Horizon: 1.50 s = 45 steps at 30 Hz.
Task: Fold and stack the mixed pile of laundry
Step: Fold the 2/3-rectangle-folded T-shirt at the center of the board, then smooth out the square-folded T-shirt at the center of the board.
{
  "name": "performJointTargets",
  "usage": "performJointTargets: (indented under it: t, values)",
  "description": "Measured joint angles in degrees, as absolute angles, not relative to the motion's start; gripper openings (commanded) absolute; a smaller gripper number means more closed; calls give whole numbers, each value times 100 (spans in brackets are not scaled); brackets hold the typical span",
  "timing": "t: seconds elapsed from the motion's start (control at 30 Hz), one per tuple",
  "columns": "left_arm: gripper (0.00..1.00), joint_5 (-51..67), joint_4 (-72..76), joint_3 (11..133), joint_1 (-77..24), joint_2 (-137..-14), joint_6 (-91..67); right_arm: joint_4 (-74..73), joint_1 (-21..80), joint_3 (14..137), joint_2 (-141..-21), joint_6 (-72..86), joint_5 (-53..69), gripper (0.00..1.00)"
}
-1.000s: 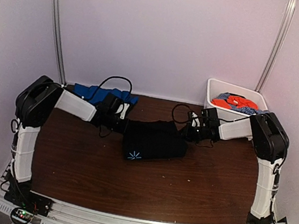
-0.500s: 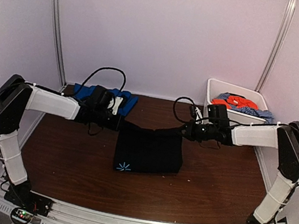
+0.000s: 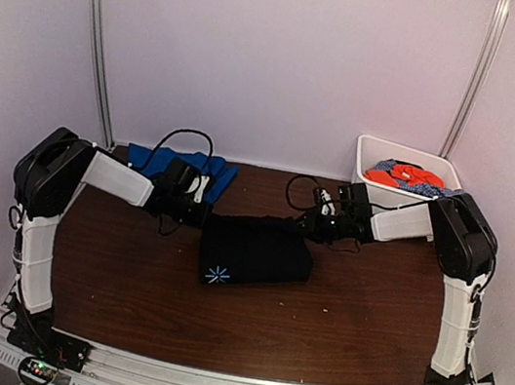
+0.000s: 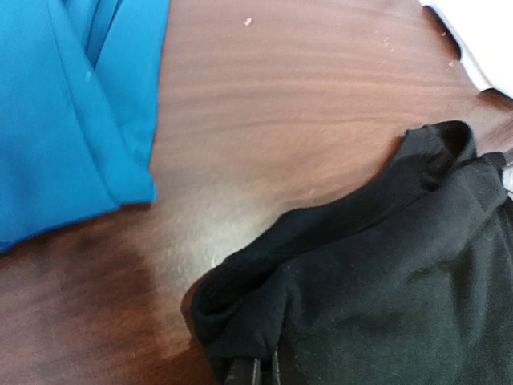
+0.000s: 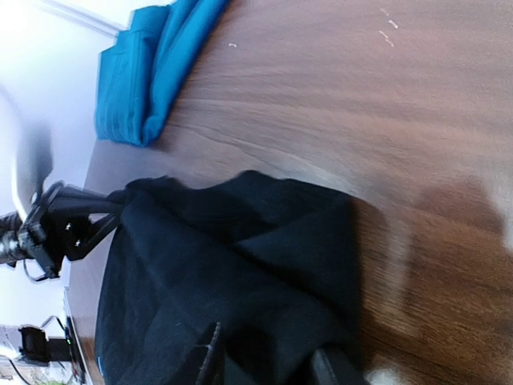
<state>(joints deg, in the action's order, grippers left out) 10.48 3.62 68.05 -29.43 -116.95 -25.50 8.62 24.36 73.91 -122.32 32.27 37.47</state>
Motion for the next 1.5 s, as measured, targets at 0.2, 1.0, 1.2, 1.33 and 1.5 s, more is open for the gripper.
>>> performJointTargets:
  t: [0.2, 1.0, 1.2, 1.33, 1.5]
  values:
    - [51, 840, 644, 6329, -2799, -11155, -2882, 998, 2335, 6810, -11174, 3111, 3938, 68]
    - [62, 2687, -742, 10654, -3791, -13434, 23, 2375, 2493, 3903, -9655, 3216, 4488, 70]
    - [63, 2816, -1584, 11948, -3769, -14287, 871, 2864, 2488, 3885, -10136, 3190, 4681, 70]
    - [62, 2897, -2045, 12285, -3769, -14525, 1210, 3013, 2488, 3885, -10366, 3162, 4799, 70]
    - [53, 2934, -2491, 12720, -3787, -14800, 1500, 3116, 2488, 3885, -10610, 3151, 4915, 67]
